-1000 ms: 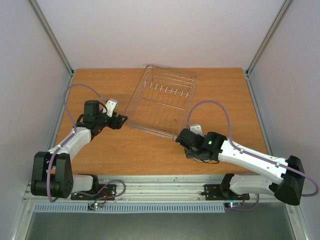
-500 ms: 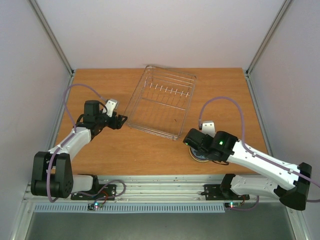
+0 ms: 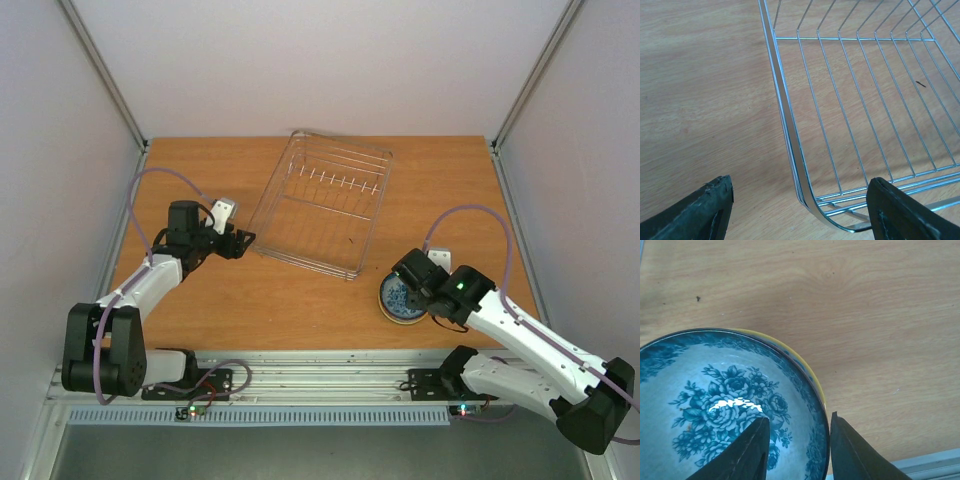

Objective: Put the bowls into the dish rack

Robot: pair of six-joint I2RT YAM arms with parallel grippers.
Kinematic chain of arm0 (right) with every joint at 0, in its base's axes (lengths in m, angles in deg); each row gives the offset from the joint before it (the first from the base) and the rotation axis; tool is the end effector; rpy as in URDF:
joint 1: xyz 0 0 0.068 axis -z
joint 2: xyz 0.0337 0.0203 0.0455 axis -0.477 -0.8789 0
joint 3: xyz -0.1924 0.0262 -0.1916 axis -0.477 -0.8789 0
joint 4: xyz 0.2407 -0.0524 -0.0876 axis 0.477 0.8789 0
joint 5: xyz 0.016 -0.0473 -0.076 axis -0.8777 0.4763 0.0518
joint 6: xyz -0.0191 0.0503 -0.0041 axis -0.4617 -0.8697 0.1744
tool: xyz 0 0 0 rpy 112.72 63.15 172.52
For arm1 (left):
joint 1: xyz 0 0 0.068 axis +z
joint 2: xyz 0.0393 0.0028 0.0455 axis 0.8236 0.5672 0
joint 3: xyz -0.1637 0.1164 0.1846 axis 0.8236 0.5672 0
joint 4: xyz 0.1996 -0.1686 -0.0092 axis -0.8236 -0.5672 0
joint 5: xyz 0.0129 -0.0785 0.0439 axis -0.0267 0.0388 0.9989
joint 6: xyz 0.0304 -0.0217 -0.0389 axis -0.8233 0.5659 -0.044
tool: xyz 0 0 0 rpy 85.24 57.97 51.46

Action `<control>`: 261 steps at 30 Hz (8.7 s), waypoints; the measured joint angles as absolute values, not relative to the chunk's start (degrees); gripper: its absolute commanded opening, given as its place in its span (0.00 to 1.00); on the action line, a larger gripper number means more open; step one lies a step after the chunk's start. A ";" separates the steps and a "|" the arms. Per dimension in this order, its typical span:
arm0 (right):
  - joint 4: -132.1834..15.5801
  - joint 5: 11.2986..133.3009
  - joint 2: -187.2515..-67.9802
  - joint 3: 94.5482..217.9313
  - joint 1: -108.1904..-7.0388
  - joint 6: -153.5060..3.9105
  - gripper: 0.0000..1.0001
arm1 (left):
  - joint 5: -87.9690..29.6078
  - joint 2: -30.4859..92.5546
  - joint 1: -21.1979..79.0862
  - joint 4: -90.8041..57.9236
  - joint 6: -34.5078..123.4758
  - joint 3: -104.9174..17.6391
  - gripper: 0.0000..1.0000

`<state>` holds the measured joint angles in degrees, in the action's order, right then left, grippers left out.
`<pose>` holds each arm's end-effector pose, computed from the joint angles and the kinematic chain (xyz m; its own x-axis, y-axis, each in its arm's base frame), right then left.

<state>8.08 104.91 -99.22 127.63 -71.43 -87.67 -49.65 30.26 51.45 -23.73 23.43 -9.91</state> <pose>0.1137 0.0853 0.2575 -0.8348 -0.3598 -0.4167 -0.2593 0.9247 -0.2789 0.2602 -0.0353 0.2022 -0.5811 0.1853 -0.7924 0.5237 0.8305 -0.1899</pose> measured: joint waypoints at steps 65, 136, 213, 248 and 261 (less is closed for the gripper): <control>1.96 106.68 -108.29 129.62 -65.81 -78.27 0.01 | -50.52 30.26 51.45 -23.73 23.43 -9.91 0.73; 8.54 118.16 -89.04 131.35 -65.76 -85.06 0.42 | -30.09 68.66 -4.32 -65.42 34.23 -68.90 0.59; 1.02 103.38 -91.05 137.71 -70.70 -77.24 0.01 | -42.94 65.08 2.12 -70.20 37.26 -73.82 0.45; -14.52 84.48 -87.09 137.42 -72.74 -74.68 0.85 | -70.98 59.31 14.71 -55.58 36.89 -58.41 0.00; -17.40 80.02 -86.04 134.25 -72.74 -78.99 0.82 | -75.90 52.71 15.33 -45.13 40.98 -51.02 0.01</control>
<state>-17.40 80.02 -86.04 134.25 -72.74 -78.99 -75.90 52.71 15.33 -45.13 40.98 -51.02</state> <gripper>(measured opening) 0.829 0.053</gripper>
